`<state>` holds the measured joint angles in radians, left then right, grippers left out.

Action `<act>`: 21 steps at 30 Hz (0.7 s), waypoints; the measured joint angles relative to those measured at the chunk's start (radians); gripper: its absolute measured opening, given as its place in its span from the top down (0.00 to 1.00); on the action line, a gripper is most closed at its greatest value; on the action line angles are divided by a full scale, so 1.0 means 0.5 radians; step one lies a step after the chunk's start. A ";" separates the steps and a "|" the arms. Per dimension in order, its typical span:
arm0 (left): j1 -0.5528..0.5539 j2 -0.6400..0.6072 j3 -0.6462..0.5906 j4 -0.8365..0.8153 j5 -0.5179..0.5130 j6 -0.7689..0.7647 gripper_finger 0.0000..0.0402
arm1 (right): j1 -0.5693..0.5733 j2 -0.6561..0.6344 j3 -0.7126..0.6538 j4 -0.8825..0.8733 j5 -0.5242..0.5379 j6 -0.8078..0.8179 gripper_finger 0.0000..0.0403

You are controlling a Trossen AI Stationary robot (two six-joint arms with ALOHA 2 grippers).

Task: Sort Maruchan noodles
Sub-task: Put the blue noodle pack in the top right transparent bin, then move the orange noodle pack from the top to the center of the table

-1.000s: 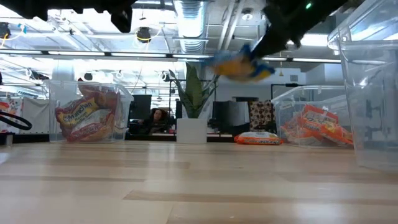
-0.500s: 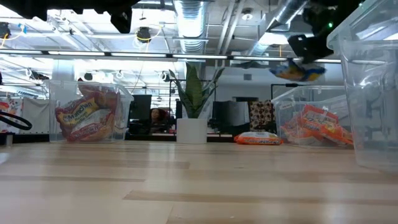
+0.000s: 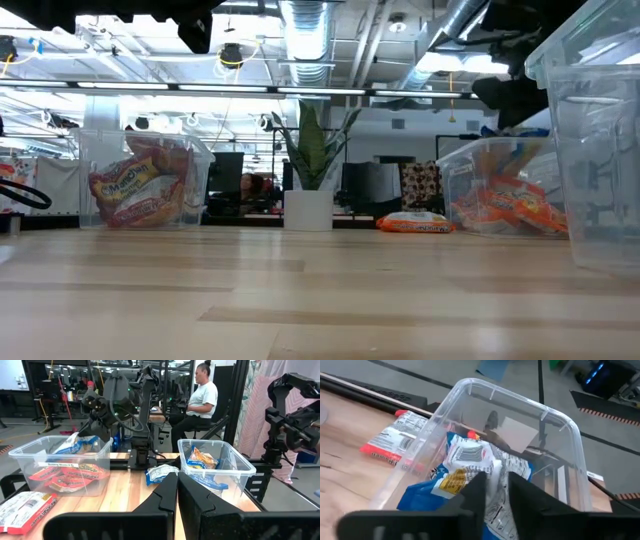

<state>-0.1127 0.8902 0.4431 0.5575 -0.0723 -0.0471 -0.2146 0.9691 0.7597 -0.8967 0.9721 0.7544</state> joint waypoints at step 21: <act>0.001 0.000 0.000 0.000 -0.107 0.002 1.00 | -0.309 0.705 0.658 0.618 -0.825 -0.792 0.37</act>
<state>-0.1123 0.8902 0.4431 0.5576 -0.1259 -0.0460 -0.3690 1.3217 1.0886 -0.5875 0.5594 0.3582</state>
